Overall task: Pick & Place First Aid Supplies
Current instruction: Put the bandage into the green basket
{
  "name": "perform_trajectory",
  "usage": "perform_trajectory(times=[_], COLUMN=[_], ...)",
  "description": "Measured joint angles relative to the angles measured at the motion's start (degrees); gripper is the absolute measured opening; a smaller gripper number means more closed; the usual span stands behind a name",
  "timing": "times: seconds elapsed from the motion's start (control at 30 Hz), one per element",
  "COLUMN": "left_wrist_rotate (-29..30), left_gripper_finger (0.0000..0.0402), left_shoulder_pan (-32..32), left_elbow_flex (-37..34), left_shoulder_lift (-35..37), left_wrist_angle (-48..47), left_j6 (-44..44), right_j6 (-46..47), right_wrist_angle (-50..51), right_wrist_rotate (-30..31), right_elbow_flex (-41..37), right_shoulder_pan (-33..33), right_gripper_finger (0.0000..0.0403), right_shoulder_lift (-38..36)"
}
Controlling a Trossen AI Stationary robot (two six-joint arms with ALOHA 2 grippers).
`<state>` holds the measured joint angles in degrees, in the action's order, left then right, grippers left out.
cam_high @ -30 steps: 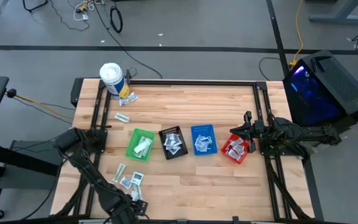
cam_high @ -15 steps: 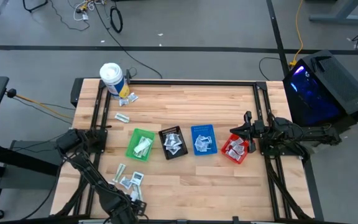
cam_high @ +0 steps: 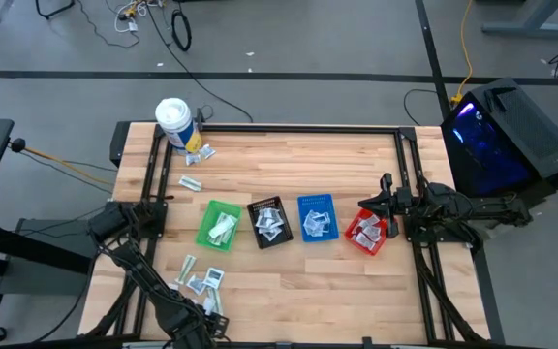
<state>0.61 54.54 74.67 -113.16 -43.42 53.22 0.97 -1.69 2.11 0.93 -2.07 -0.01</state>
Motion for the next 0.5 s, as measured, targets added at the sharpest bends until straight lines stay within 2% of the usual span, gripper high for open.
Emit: perform_trajectory(times=[0.17,0.5], left_wrist_rotate=[-0.1,-0.3], left_gripper_finger=[0.0259,0.0163], left_shoulder_pan=[0.0,0.1], left_elbow_flex=[0.0,-0.1], left_shoulder_lift=[-0.1,-0.1], left_wrist_angle=[-0.3,-1.5], left_j6=[0.1,0.0], right_j6=[0.0,0.0], right_wrist_angle=[0.0,0.0], right_wrist_rotate=[0.0,0.0], right_elbow_flex=[0.0,0.0], right_shoulder_pan=[0.0,0.0], right_gripper_finger=[0.0023,0.0023], right_shoulder_lift=[0.0,0.0])
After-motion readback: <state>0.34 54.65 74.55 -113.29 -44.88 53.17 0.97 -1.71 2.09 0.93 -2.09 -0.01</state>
